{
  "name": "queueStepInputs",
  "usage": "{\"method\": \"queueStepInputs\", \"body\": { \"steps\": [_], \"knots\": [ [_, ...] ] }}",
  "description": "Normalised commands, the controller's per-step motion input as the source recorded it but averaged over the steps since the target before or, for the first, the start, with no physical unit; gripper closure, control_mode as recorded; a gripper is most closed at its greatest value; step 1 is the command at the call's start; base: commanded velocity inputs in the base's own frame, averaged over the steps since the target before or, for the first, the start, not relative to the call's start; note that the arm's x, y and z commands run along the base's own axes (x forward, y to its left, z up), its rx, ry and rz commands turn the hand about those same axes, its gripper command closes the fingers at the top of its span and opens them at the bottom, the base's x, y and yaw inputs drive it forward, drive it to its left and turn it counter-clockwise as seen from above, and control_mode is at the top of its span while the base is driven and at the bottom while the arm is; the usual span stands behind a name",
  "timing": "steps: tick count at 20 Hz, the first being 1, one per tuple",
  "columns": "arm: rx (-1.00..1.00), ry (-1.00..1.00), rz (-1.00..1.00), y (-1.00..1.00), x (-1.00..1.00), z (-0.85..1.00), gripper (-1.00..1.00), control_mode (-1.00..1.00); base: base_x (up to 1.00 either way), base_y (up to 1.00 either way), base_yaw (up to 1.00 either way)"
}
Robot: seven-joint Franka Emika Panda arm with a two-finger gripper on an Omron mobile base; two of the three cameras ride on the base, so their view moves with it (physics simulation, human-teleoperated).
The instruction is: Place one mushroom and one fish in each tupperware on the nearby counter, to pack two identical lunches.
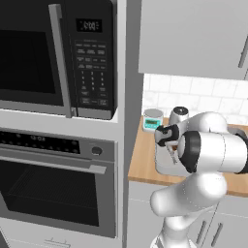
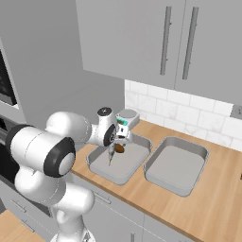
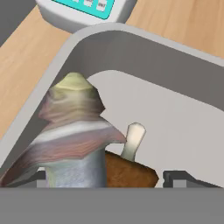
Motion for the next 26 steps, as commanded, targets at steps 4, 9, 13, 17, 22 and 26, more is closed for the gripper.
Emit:
{"method": "queueStepInputs", "body": {
  "steps": [4, 9, 13, 17, 22, 26],
  "knots": [
    [0.07, -0.14, 0.0, -0.01, -0.84, 0.25, -1.0, -1.0, 0.0, 0.0, 0.0],
    [0.0, -0.15, 0.0, 0.0, -0.93, 0.62, -1.0, -1.0, 0.0, 0.0, 0.0],
    [0.0, -0.11, 0.0, 0.0, -0.73, 0.73, -1.0, -1.0, 0.0, 0.0, 0.0],
    [0.0, -0.1, 0.0, 0.0, -0.93, 0.81, -1.0, -1.0, 0.0, 0.0, 0.0],
    [-0.01, -0.1, 0.0, 0.13, -0.46, 0.98, -1.0, -1.0, 0.0, 0.0, 0.0],
    [-0.03, -0.06, 0.0, 0.18, -0.33, 0.96, -1.0, -1.0, 0.0, 0.0, 0.0]
  ]
}}
